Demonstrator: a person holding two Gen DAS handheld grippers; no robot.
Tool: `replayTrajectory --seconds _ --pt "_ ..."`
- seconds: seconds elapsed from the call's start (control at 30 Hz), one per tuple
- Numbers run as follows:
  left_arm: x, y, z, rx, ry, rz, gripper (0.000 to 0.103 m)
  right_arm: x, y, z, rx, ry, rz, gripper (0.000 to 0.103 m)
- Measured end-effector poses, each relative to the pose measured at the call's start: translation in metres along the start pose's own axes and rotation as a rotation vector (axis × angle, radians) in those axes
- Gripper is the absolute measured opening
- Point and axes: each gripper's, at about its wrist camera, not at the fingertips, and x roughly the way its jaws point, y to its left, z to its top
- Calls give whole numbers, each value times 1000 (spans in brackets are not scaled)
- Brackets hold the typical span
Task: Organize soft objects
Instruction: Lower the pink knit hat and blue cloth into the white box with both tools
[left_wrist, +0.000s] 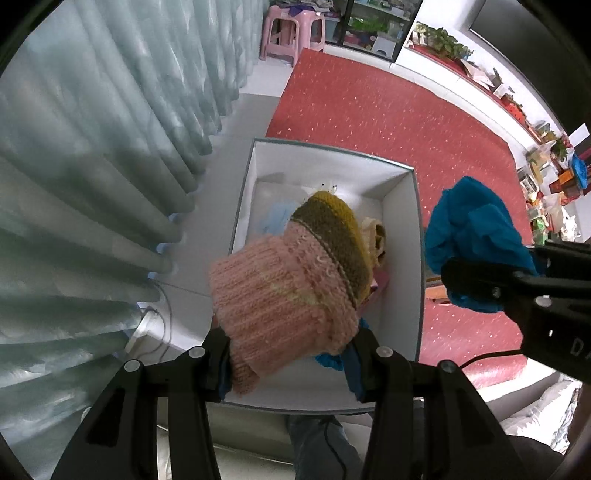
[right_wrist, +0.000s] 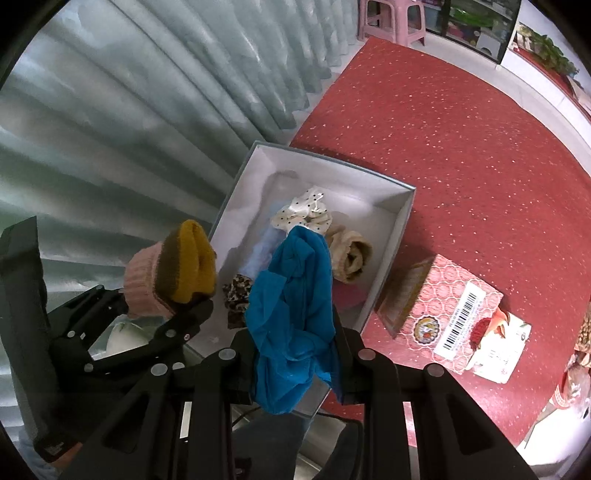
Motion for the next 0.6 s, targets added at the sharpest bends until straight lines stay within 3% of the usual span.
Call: replayTrajectory --seconds 0.6 --pt "20 -3 -3 45 72 15 51 18 -5 -5 39 39 18 29"
